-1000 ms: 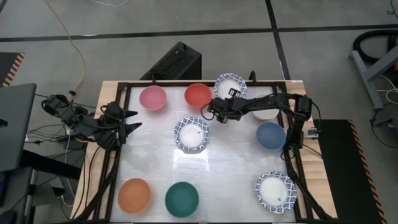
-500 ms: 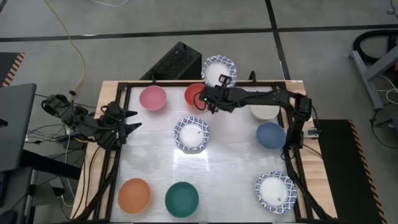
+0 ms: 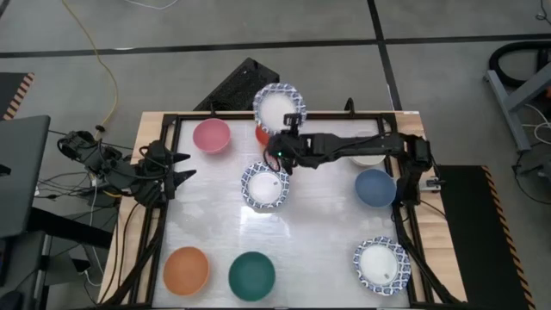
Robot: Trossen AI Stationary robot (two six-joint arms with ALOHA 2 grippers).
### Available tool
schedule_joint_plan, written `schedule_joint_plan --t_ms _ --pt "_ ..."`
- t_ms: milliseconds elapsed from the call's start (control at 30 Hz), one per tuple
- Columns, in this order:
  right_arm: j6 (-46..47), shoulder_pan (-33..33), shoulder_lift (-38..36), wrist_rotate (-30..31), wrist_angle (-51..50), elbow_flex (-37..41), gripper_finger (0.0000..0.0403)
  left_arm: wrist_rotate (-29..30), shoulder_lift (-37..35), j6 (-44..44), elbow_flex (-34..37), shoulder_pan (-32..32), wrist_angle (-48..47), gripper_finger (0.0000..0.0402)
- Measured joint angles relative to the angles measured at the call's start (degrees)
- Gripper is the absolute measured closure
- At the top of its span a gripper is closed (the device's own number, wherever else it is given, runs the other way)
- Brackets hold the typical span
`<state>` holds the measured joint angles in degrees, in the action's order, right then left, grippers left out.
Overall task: Nest bowls inside each other
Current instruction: Stack the top blue white patterned bowl on top of the middle blue white patterned bowl
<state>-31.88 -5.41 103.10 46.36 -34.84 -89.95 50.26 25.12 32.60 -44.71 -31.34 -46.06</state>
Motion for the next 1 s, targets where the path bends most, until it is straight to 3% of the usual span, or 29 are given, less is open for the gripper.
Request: schedule_joint_plan --t_ms 167,467,633,833,1000 --pt "-8.1 4.0 0.0 -4.0 0.0 0.0 0.0394 0.0 0.0 0.2 0.0 0.0 0.0 0.0123" --pt "-13.3 10.3 0.0 -22.3 -2.3 0.0 0.0394 -0.1 0.0 0.5 0.0 0.0 0.0 0.0123" --pt "-11.7 12.8 0.0 -23.8 -4.9 0.0 0.0394 -0.1 0.0 0.9 0.0 0.0 0.0 0.0123" --pt "-0.5 13.6 0.0 -24.0 -10.5 0.0 0.0395 -0.1 0.0 0.9 0.0 0.0 0.0 0.0123" --pt "3.0 14.2 0.0 -23.6 -8.6 3.3 0.0399 -0.1 0.0 0.9 0.0 0.0 -0.1 0.0123"
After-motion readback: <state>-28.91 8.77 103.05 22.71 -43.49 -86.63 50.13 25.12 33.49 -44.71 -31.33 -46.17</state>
